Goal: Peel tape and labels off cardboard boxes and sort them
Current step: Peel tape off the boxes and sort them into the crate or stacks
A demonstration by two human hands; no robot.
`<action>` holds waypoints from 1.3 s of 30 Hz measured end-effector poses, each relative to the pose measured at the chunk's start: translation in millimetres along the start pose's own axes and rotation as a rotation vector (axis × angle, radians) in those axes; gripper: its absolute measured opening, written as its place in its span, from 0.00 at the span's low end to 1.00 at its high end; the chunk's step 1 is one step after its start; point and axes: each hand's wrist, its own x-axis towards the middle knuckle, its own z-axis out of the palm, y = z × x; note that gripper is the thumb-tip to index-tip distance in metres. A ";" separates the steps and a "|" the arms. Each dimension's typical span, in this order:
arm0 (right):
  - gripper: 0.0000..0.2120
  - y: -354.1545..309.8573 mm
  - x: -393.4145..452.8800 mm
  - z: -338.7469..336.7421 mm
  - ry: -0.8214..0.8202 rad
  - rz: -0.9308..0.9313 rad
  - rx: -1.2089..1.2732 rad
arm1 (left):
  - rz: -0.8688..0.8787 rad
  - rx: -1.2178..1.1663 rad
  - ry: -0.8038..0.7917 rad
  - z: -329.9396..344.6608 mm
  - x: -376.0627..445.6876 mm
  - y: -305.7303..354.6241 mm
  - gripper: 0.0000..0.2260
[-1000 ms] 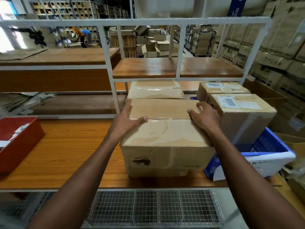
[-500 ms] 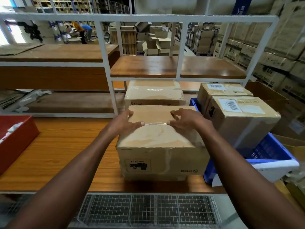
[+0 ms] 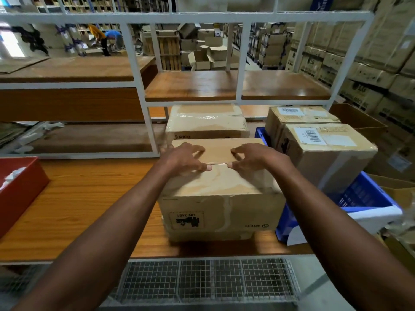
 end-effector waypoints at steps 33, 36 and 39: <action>0.35 45.2 -111.1 96.8 0.486 0.023 0.603 | 0.025 -0.555 0.698 99.0 -125.0 -21.9 0.49; 0.28 42.2 -103.1 85.5 0.651 0.006 0.613 | 0.078 -0.608 0.784 85.1 -121.3 -14.4 0.46; 0.26 40.1 -91.5 56.7 0.765 0.003 0.629 | 0.121 -0.635 0.820 57.6 -113.7 -7.1 0.43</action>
